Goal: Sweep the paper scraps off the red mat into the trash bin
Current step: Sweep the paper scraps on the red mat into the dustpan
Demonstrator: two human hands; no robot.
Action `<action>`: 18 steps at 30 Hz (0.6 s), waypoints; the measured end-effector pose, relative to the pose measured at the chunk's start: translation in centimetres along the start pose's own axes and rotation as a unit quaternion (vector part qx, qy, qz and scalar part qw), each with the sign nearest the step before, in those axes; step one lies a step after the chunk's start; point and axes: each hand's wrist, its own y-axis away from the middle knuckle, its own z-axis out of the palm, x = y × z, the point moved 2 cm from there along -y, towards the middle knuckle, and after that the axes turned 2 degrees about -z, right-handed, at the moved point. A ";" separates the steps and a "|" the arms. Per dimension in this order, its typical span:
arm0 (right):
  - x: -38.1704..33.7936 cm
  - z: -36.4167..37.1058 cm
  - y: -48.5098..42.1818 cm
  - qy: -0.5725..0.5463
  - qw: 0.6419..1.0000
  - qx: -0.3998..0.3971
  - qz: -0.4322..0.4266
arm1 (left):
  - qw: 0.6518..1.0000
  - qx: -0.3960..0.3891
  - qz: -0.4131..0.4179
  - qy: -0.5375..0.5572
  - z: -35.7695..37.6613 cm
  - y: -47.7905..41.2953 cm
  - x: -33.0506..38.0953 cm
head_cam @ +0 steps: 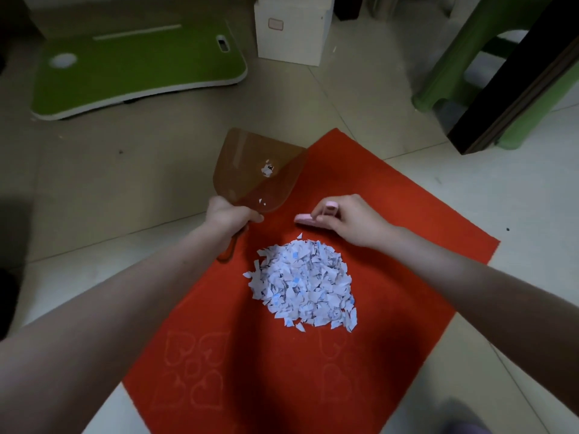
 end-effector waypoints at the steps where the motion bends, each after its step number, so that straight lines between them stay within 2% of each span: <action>1: -0.4 -0.3 0.6 -0.005 1.000 -0.012 -0.008 | 1.000 -0.004 0.007 -0.004 0.0 0.0 0.3; 3: -0.8 -1.8 1.8 -0.016 1.000 0.014 -0.006 | 1.000 -0.009 0.024 -0.017 0.0 -0.1 1.1; 6: -1.2 -4.1 3.4 -0.044 0.991 0.121 0.031 | 0.998 -0.034 0.041 -0.026 0.1 0.1 1.5; 8: -1.3 -4.3 4.0 -0.051 0.983 0.162 0.062 | 0.997 -0.058 0.050 -0.019 0.4 0.5 1.0; 13: -1.8 -1.6 5.9 -0.013 0.971 0.191 0.145 | 0.986 -0.153 0.066 -0.016 0.4 1.2 -2.4; 18: -3.2 -0.1 6.9 -0.012 0.950 0.245 0.194 | 0.980 -0.185 0.068 -0.029 -1.4 1.2 -5.3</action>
